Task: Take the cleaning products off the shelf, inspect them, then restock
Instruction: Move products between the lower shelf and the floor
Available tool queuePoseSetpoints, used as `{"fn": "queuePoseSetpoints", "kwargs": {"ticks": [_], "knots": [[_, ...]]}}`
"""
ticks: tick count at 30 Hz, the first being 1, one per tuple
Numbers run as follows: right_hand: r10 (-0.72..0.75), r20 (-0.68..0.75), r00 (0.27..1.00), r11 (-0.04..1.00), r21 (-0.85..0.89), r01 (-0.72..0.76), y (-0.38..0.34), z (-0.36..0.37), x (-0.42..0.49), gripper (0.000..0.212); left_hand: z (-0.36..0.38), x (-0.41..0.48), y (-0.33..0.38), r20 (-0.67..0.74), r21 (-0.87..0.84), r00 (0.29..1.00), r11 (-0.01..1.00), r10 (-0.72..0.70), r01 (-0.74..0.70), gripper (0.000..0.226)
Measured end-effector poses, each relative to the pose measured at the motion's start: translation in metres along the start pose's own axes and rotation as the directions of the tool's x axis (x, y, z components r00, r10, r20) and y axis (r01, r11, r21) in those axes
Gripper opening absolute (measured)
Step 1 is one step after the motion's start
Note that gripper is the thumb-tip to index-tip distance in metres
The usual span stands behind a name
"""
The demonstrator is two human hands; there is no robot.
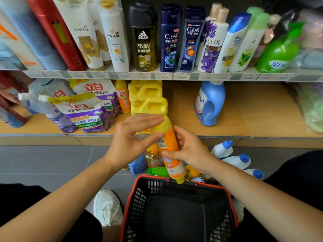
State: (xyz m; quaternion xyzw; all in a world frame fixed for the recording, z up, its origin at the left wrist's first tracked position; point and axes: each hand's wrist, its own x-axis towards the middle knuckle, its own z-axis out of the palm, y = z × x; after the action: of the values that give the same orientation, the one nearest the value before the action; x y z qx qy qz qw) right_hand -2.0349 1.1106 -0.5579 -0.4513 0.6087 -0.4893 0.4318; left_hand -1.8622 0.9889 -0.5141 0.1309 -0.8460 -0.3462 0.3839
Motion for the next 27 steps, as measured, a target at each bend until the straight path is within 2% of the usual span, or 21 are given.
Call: {"fn": "queuePoseSetpoints", "kwargs": {"ticks": [2, 4, 8, 11, 13, 15, 17, 20, 24, 27], "knots": [[-0.030, -0.022, 0.999, 0.998, -0.062, 0.028, 0.000, 0.002, -0.001, 0.067, 0.003, -0.004, 0.002, -0.053, 0.078, 0.997, 0.995, 0.060, -0.056, 0.036], [-0.060, -0.044, 0.997, 0.992, -0.114, 0.055, 0.002, 0.004, -0.002, 0.069, 0.005, -0.007, 0.005, -0.102, 0.111, 0.993, 0.993, 0.061, -0.049, 0.032], [-0.085, -0.051, 0.995, 0.978, -0.195, 0.074, 0.005, 0.008, -0.003, 0.075, 0.006, -0.005, 0.006, -0.141, 0.088, 0.988, 0.993, -0.069, 0.082, 0.024], [-0.093, -0.055, 0.994, 0.976, -0.201, 0.080, 0.003, 0.007, -0.004, 0.075, 0.006, -0.001, 0.004, -0.059, -0.080, 0.957, 0.957, -0.283, 0.278, 0.019], [-0.095, -0.064, 0.993, 0.977, -0.197, 0.080, 0.002, 0.006, -0.003, 0.074, 0.006, 0.001, 0.003, 0.050, -0.279, 0.908, 0.867, -0.416, 0.412, 0.015], [-0.092, -0.065, 0.994, 0.977, -0.197, 0.078, 0.001, 0.004, -0.003, 0.075, 0.005, 0.003, 0.004, 0.125, -0.417, 0.870, 0.770, -0.477, 0.482, 0.018], [-0.094, -0.058, 0.994, 0.976, -0.200, 0.080, 0.001, 0.004, -0.002, 0.076, 0.003, 0.004, 0.001, 0.167, -0.459, 0.842, 0.715, -0.513, 0.527, 0.022], [-0.101, -0.066, 0.993, 0.974, -0.210, 0.085, 0.002, 0.004, -0.002, 0.075, 0.000, 0.004, -0.002, 0.172, -0.443, 0.832, 0.713, -0.528, 0.544, 0.020], [-0.105, -0.084, 0.991, 0.975, -0.205, 0.086, -0.002, -0.001, 0.001, 0.066, 0.000, 0.002, -0.001, 0.181, -0.476, 0.870, 0.733, -0.458, 0.485, 0.028], [-0.089, -0.066, 0.994, 0.979, -0.189, 0.075, -0.006, -0.004, 0.002, 0.059, 0.003, -0.002, -0.002, 0.137, -0.409, 0.925, 0.830, -0.354, 0.378, 0.035]]}}
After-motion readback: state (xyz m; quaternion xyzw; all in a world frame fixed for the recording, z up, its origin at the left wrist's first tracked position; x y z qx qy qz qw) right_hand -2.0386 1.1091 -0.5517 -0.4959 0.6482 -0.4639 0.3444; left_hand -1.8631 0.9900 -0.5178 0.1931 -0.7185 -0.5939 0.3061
